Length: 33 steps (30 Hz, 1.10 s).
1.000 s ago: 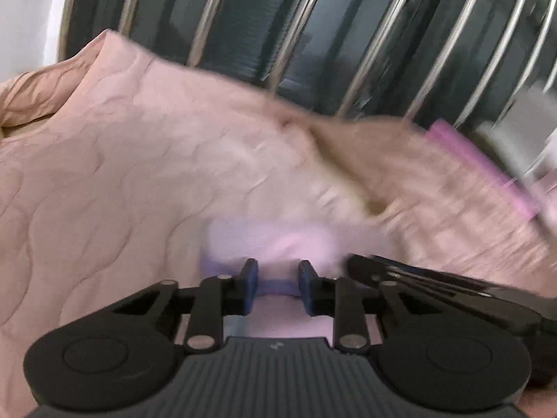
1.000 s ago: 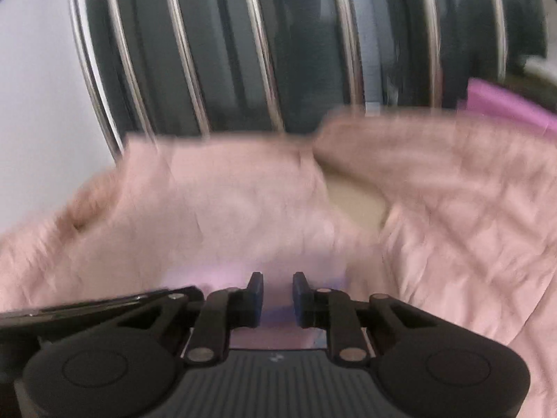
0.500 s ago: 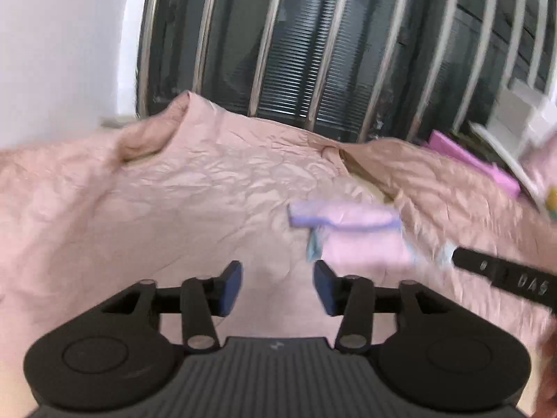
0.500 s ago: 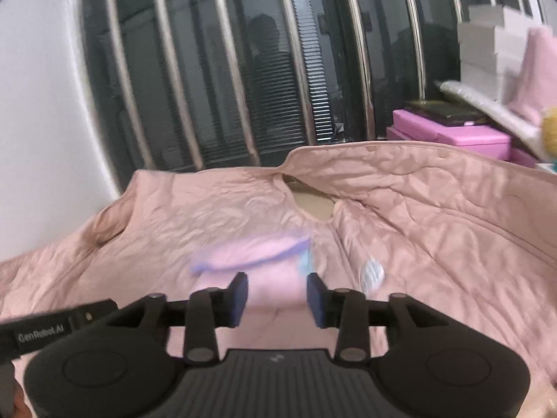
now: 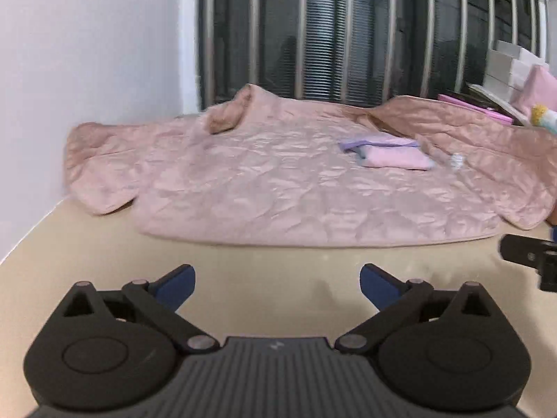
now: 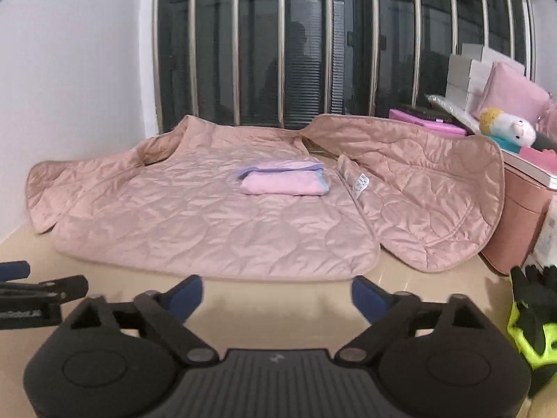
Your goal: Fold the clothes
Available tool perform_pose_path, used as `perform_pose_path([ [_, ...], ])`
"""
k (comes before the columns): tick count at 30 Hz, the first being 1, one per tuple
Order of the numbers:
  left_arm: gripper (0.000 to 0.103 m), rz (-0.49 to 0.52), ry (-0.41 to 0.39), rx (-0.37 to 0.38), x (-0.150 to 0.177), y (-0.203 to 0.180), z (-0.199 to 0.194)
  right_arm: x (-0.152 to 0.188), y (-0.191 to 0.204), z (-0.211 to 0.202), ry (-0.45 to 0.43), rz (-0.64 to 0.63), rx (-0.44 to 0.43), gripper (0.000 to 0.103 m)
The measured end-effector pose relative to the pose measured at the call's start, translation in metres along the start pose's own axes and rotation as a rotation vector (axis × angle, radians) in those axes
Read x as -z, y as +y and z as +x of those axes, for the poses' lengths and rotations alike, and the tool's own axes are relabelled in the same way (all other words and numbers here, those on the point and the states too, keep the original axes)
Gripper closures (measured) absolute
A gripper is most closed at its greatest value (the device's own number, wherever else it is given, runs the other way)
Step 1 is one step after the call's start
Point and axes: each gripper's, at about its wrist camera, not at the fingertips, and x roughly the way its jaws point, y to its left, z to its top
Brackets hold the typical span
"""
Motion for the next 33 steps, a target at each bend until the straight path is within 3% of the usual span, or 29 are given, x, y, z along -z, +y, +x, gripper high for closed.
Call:
perform_pose_path([
  [3,0.000,-0.032,0.048,0.002,0.012,0.007,0.001,0.017,0.003,0.000,0.027,0.034,0.002,0.000],
  [10,0.000,-0.015,0.067,0.041,0.023,0.007,0.008,0.046,0.006,0.011,0.070,0.052,0.050,0.000],
  [14,0.000,0.002,0.101,0.035,0.024,0.003,0.018,0.044,0.007,0.014,0.044,0.058,0.073,0.000],
  [22,0.000,-0.015,0.117,0.012,0.017,0.003,0.035,0.038,0.006,0.038,0.108,0.044,0.109,0.000],
  [33,0.001,0.023,0.131,0.024,0.011,-0.008,0.047,0.038,0.008,0.046,0.152,0.036,0.075,0.000],
])
